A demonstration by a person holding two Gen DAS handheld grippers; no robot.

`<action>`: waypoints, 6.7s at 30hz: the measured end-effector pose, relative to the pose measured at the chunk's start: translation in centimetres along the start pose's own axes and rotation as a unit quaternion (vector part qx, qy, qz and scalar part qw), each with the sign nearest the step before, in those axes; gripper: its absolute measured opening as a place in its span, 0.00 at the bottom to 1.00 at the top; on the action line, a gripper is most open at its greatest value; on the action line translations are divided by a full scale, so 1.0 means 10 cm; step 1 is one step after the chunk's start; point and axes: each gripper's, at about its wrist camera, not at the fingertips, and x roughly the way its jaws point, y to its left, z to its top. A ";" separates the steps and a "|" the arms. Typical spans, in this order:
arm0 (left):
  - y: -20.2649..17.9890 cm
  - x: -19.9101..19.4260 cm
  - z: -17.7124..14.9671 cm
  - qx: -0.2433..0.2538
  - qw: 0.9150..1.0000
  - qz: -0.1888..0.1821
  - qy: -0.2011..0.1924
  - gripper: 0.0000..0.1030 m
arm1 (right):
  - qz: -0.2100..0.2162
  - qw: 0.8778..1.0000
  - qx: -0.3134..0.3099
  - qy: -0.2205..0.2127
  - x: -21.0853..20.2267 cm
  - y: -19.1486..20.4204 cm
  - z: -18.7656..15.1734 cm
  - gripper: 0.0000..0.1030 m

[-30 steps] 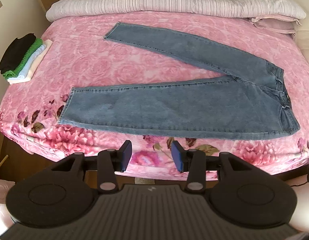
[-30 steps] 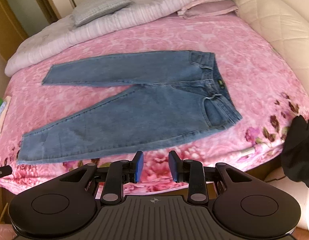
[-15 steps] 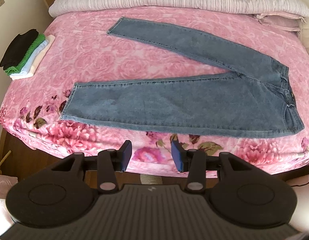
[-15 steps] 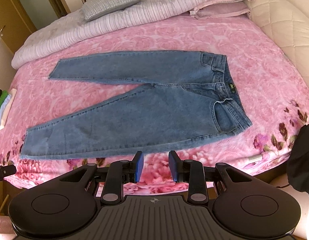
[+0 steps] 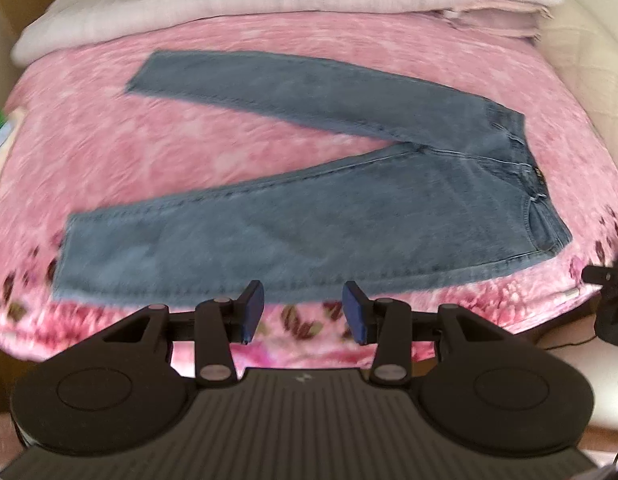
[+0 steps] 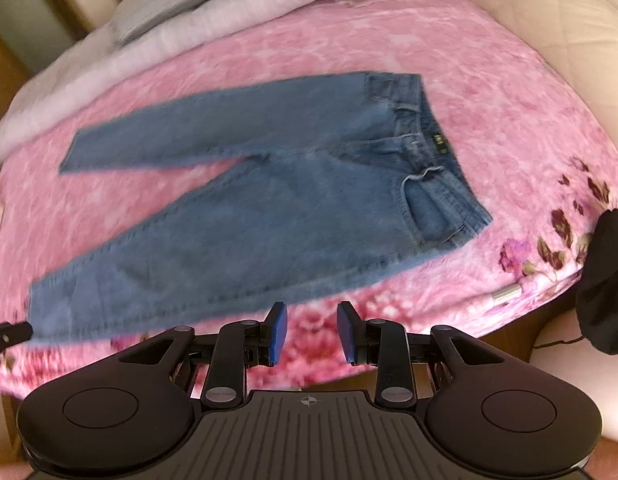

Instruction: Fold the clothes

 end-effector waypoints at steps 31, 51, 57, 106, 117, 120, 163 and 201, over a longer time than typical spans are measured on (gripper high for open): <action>-0.39 2.84 2.36 0.173 0.972 -0.150 -0.048 0.35 | 0.048 0.991 -0.118 -0.035 2.41 -0.78 2.05 0.31; -0.60 4.18 3.55 0.457 0.882 -0.115 -0.032 0.36 | 0.090 0.927 -0.363 0.036 3.69 -1.12 3.51 0.61; -0.47 4.40 3.69 0.500 0.857 -0.125 0.013 0.37 | 0.118 0.912 -0.384 0.081 3.87 -1.16 3.65 0.61; 1.59 2.69 0.41 -0.367 0.926 -0.085 0.003 0.33 | 0.067 0.892 0.427 -0.129 1.98 -2.03 0.06 0.33; 1.49 2.61 0.32 -0.292 0.952 -0.074 -0.048 0.03 | 0.119 0.874 0.443 -0.158 2.17 -2.44 0.11 0.25; 1.42 2.35 0.24 -0.272 0.956 -0.072 -0.085 0.03 | 0.090 0.910 0.365 -0.173 1.97 -2.33 0.24 0.13; 2.55 2.00 -0.92 -0.240 0.968 0.058 -0.055 0.18 | 0.163 0.987 -0.004 0.004 2.47 0.72 0.08 0.35; 5.09 1.46 -1.28 -0.448 0.891 0.040 -0.068 0.12 | 0.294 0.836 -0.449 0.117 2.90 4.37 -1.22 0.24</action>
